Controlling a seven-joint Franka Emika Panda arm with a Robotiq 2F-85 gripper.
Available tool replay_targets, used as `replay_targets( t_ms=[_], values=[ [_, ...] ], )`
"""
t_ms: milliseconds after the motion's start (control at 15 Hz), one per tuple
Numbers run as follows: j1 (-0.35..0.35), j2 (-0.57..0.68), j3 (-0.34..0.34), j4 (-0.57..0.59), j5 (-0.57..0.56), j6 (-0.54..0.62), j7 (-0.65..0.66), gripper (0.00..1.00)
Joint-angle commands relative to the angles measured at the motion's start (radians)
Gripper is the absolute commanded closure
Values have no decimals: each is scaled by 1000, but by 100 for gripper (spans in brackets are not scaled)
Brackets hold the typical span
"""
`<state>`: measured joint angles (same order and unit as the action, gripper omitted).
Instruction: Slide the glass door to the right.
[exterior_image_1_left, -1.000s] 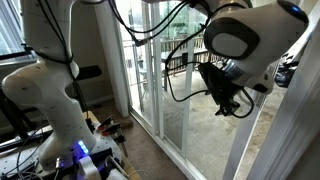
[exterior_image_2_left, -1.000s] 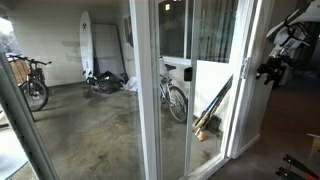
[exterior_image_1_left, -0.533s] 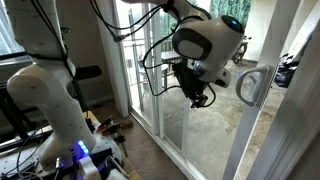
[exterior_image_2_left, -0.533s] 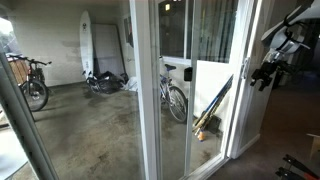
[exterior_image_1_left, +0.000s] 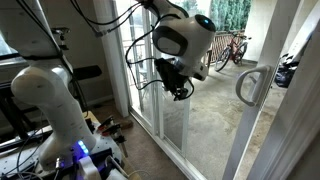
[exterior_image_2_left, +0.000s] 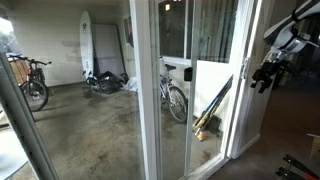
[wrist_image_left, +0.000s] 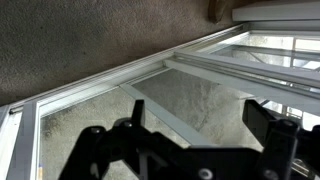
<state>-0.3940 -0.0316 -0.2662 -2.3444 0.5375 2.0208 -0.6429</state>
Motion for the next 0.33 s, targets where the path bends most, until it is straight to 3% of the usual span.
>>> replay_targets(
  t_ms=[0, 267],
  values=[
    [36, -8, -28, -5, 0, -15, 9, 0],
    [51, -12, -29, -8, 0, -28, 22, 0]
  ],
)
